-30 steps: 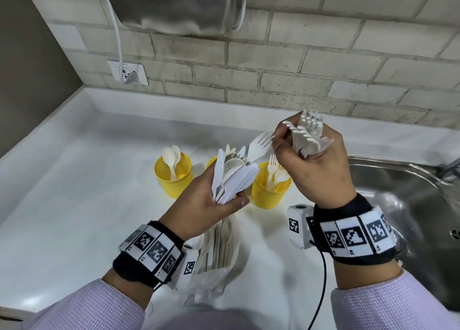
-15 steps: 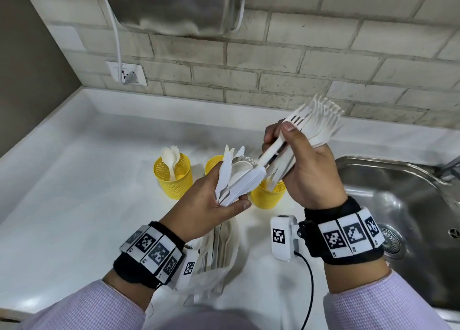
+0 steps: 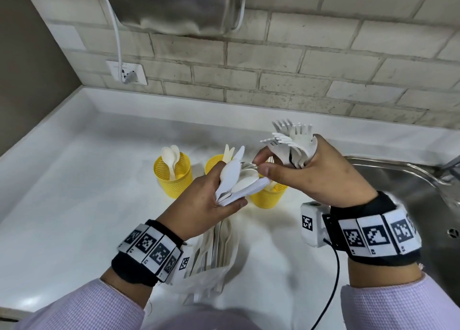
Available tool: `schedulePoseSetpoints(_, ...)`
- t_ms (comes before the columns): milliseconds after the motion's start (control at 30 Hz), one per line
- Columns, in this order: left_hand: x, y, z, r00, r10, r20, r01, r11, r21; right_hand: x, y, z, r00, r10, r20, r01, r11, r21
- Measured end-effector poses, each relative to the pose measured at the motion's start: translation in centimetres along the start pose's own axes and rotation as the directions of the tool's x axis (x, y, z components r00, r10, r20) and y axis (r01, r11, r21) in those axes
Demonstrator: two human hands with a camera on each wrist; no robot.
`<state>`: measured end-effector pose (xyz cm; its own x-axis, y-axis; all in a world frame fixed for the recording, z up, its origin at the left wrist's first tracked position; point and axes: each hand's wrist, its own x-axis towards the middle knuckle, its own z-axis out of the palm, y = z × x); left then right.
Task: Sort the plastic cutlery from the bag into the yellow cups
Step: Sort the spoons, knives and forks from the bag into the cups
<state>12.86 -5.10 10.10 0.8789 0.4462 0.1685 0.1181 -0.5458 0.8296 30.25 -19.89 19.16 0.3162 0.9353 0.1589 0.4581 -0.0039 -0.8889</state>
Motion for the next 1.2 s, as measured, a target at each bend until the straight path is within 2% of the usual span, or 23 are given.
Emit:
schedulePoseSetpoints(200, -0.1, 0.0, 0.1, 0.999, 0.004, 0.034, -0.005, 1.000, 0.021, -0.1, -0.1, -0.6, 0.986, 0.091, 0.139, -0.083, 0.995, -0.059)
schedulePoseSetpoints(267, -0.2, 0.1, 0.0, 0.999, 0.008, 0.043, -0.010, 0.999, 0.035, -0.1, -0.1, -0.8, 0.985, 0.099, 0.141, -0.093, 0.994, -0.050)
schedulePoseSetpoints(467, -0.1, 0.0, -0.1, 0.999, 0.004, 0.048, -0.007, 0.998, 0.059, -0.1, 0.7, -0.7, 0.998, 0.057, 0.038, -0.055, 0.997, -0.059)
schedulePoseSetpoints(533, -0.1, -0.1, -0.1, 0.999, -0.005, 0.044, 0.003, 0.998, 0.059, -0.1, 1.0, -0.4, 0.999, 0.031, -0.016, -0.033, 0.993, -0.112)
schedulePoseSetpoints(633, -0.2, -0.1, -0.1, 0.999, -0.007, 0.044, 0.005, 0.998, 0.057, 0.0, 1.6, 0.0, 0.994, -0.072, -0.080, 0.053, 0.974, -0.218)
schedulePoseSetpoints(733, -0.3, 0.1, -0.1, 0.999, -0.017, 0.032, 0.017, 1.000, 0.011, 0.2, 1.9, 0.3, 0.965, -0.185, -0.184, 0.127, 0.949, -0.290)
schedulePoseSetpoints(867, -0.3, 0.8, -0.4, 0.999, -0.030, 0.012, 0.031, 0.998, -0.061, 0.3, 1.9, 0.7, 0.872, -0.294, -0.390, 0.213, 0.947, -0.239)
schedulePoseSetpoints(933, -0.2, 1.2, -0.4, 0.999, -0.032, -0.001, 0.032, 0.996, -0.078, 0.5, 2.1, 0.8, 0.831, -0.287, -0.476, 0.222, 0.957, -0.189)
schedulePoseSetpoints(1000, -0.3, 1.5, -0.5, 1.000, -0.022, -0.019, 0.020, 0.996, -0.092, 0.6, 2.4, 0.9, 0.809, -0.245, -0.534, 0.173, 0.968, -0.182)
schedulePoseSetpoints(1100, -0.3, 1.9, -0.5, 0.999, -0.005, -0.048, -0.001, 0.993, -0.121, 0.5, 1.9, 1.7, 0.836, -0.160, -0.525, 0.195, 0.981, 0.012)
schedulePoseSetpoints(1200, -0.3, 2.2, -0.5, 0.997, 0.014, -0.069, -0.023, 0.992, -0.124, 0.5, 1.8, 2.1, 0.903, -0.140, -0.406, 0.233, 0.954, 0.191)
